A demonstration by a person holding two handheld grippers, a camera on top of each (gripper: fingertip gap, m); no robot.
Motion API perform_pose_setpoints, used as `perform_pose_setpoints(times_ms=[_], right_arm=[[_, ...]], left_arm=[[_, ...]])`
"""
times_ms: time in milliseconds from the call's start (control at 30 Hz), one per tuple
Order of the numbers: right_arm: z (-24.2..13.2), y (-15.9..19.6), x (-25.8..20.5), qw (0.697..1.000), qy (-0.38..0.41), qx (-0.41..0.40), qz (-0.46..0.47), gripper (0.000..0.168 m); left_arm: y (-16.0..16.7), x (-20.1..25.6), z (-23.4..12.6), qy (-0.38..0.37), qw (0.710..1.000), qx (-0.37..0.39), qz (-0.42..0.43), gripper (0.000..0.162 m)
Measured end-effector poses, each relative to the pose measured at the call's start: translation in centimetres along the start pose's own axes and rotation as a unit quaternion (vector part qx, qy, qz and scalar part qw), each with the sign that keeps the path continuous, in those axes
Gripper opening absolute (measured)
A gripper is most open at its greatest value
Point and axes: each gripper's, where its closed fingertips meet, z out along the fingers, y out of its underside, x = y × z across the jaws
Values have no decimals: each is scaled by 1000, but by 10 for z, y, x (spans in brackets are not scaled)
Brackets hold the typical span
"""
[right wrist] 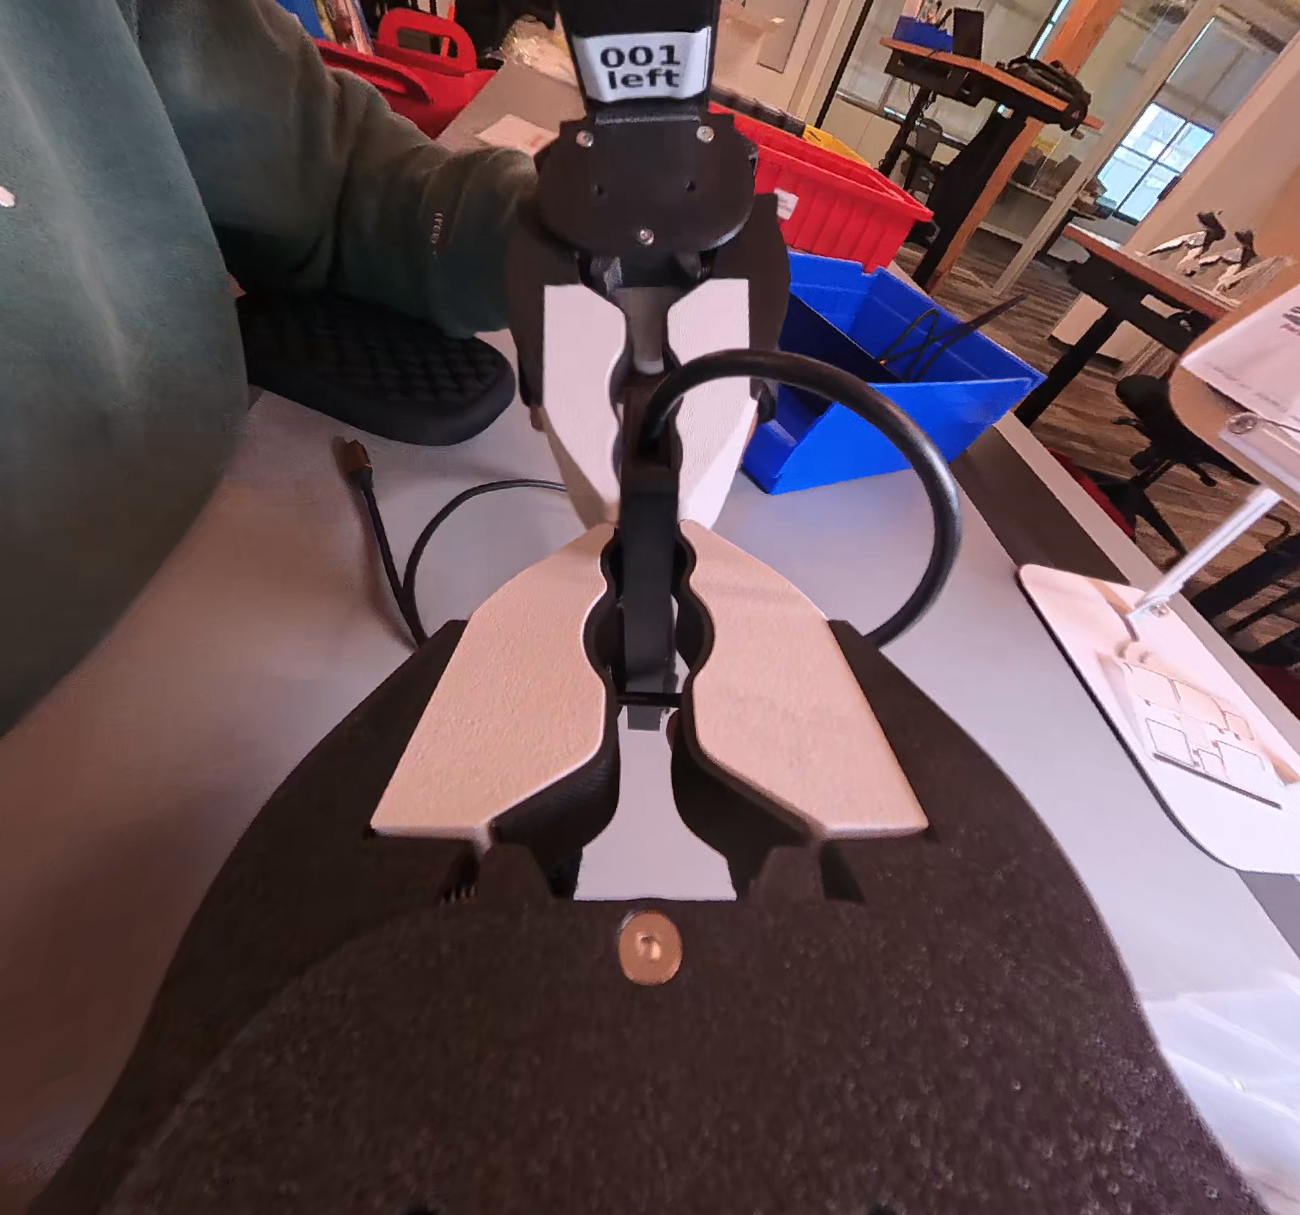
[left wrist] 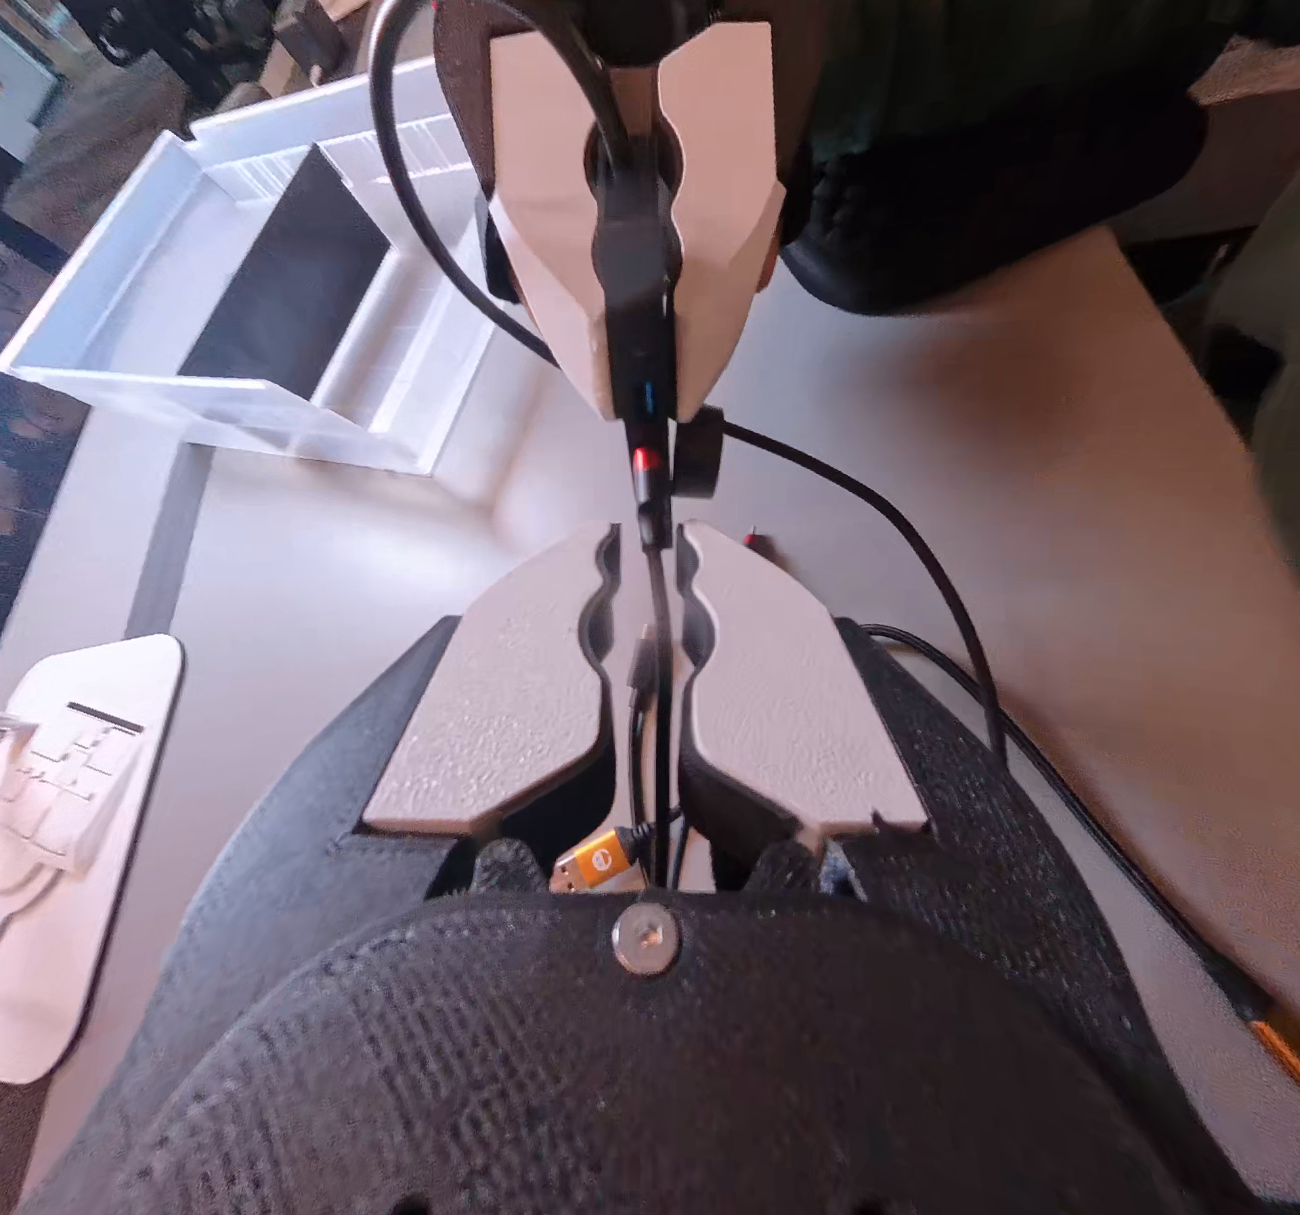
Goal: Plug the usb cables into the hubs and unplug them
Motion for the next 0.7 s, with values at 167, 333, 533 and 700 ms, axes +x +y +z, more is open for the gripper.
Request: perform_pose_setpoints(times_ms=[167,333,533,700], right_arm=[[5,1,-2,1000,8,-9,-10,11],[5,8,-1,999,16,-27,-6,15],[11,21,-7,998,-2,-57,-5,11],[13,23,-8,998,-2,-68,-10,11]], left_arm=[[-1,2,1,-9,1000,13,7,7],[-1,3,-3,11,1000,21,-12,7],[2,7,-1,16,1000,12,-2,7],[-3,10,-2,16,999,28,4,9]])
